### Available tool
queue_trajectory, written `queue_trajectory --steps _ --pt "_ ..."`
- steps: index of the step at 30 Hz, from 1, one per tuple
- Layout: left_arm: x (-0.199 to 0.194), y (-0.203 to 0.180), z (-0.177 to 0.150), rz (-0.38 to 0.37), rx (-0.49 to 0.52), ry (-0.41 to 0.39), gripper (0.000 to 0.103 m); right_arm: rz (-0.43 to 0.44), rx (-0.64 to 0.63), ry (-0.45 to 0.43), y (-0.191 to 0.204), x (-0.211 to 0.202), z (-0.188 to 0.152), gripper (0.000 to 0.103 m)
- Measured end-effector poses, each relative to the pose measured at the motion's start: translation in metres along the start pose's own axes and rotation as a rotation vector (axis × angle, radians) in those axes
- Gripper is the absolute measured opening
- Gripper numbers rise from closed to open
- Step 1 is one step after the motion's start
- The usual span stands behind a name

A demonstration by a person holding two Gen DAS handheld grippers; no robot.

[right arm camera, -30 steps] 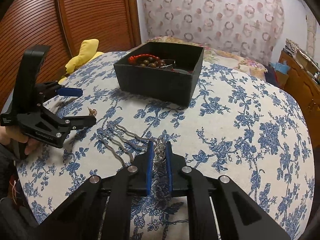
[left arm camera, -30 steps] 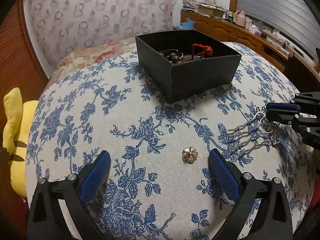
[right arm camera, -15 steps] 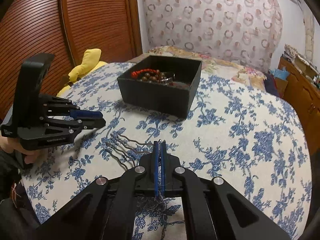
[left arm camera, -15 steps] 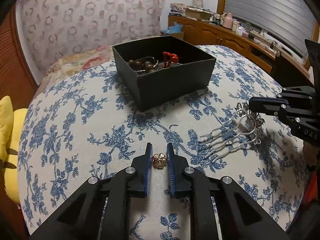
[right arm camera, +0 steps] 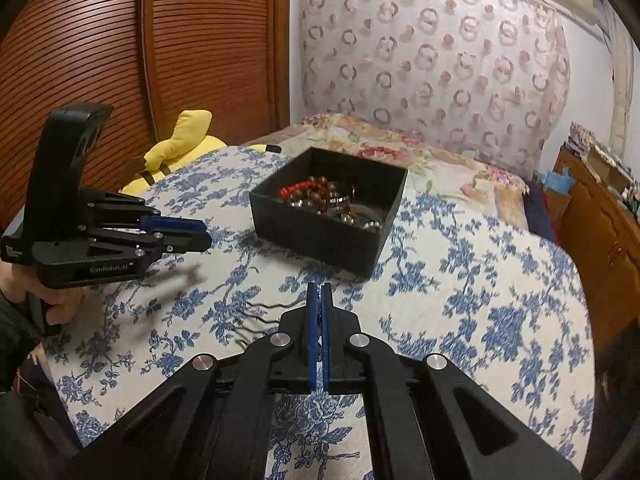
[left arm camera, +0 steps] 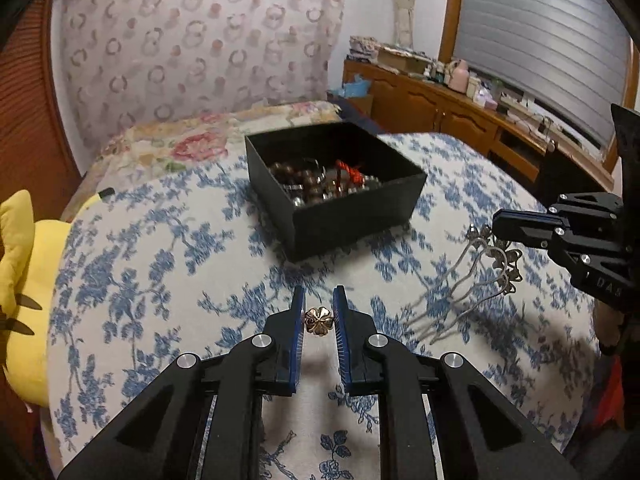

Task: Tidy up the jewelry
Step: 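Carry the hairpins toward the box with the right tool while the left tool grasps the gold flower charm, then lower the hairpins and the charm into the box and open both tools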

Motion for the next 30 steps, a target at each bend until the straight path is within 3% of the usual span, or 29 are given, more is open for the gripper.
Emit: queue_trajectory --steps 17,30 --pt "-0.01 0.0 0.031 0.01 -0.008 -0.076 0.013 -0.074 -0.094 -0.078 -0.003 -0.023 0.05 0.002" --pt "-0.009 0.005 0.052 0.029 -0.007 -0.099 0.013 -0.135 -0.058 -0.113 -0.028 -0.001 0.105 0.002"
Point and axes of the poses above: each gripper's, at about its wrist camera, not at the fingertips, and x roughly the way its jaws point, y to its left, z to its top, the point moved 5 cm from there along x, roughly the way its jaws point, and after that the axes turned 8 degrees about -z, right-handed, at the moved point
